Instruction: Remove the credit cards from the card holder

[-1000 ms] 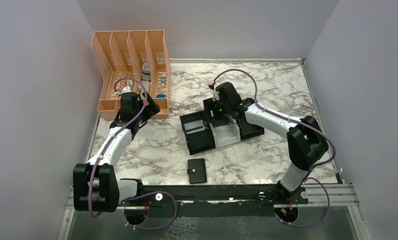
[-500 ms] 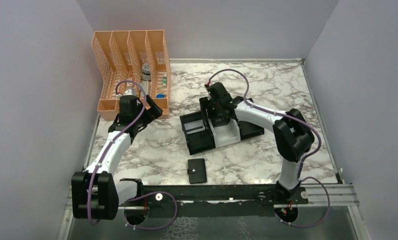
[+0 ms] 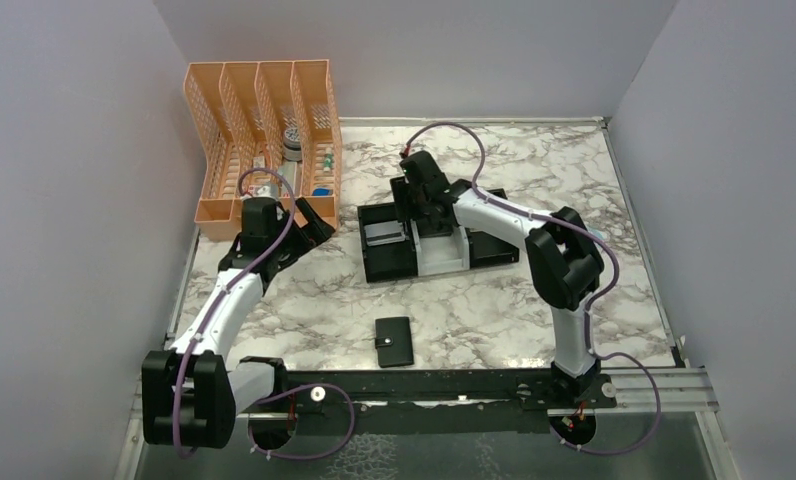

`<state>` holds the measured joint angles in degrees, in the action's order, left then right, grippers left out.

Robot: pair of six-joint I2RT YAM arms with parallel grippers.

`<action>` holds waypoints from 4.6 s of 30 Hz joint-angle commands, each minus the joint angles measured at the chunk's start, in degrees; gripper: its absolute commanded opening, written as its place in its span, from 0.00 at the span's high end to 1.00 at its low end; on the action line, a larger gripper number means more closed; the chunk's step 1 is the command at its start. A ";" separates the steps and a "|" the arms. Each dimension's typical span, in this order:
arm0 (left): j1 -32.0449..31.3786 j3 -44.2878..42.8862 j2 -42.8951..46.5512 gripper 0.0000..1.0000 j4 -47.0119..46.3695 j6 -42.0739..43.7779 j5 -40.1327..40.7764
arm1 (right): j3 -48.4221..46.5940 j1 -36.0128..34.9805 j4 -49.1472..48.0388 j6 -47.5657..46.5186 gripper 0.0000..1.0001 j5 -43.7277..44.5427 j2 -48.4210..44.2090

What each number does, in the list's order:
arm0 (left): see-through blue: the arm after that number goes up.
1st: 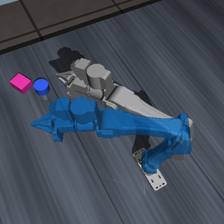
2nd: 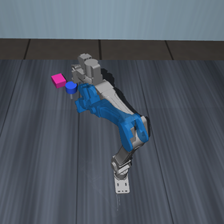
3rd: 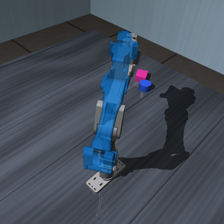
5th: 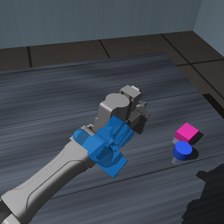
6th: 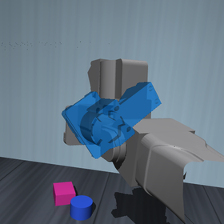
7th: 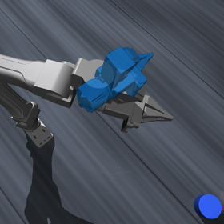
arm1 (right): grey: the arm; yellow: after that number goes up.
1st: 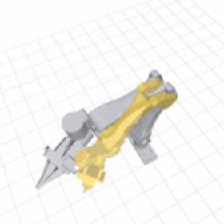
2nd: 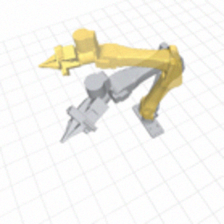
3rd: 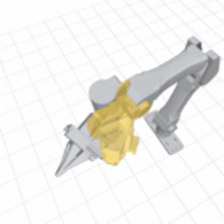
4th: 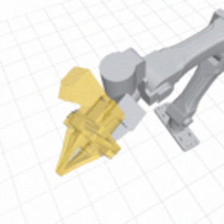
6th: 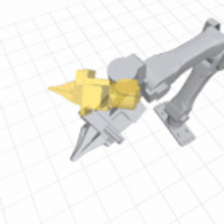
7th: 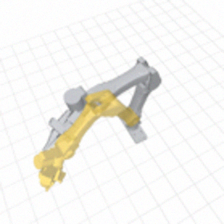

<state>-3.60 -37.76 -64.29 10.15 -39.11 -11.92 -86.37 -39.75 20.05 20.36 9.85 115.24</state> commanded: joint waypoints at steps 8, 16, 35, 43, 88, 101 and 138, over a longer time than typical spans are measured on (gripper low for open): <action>-7.20 4.81 5.67 0.01 0.15 -3.22 -2.20 | -11.67 0.50 0.81 -4.80 0.43 6.10 7.62; -19.71 8.24 7.27 0.01 0.14 -7.53 1.75 | -9.95 0.81 1.94 -5.14 0.38 0.88 1.78; -28.33 14.55 14.93 0.16 6.63 -10.79 -1.43 | 47.02 -2.13 -17.02 20.75 0.40 -29.86 -38.80; -33.75 16.82 14.94 0.34 6.86 -13.04 -2.83 | 57.18 -4.11 -23.74 27.31 0.47 -36.84 -37.54; -39.65 18.38 14.02 0.34 7.34 -12.02 -2.39 | 45.39 4.92 -16.69 3.68 0.41 9.66 -23.71; -40.06 18.14 13.40 0.35 5.34 -12.96 -2.94 | 52.90 4.71 -19.18 13.27 0.41 -24.75 -33.95; -46.74 16.60 3.70 0.62 -3.99 -14.85 1.69 | 62.70 -9.38 -44.80 39.44 0.84 -33.44 -25.48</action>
<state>-49.60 -19.07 -59.09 9.52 -53.93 -12.60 -23.94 -48.71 -27.73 60.77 -28.14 92.86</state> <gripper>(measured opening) 0.376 0.215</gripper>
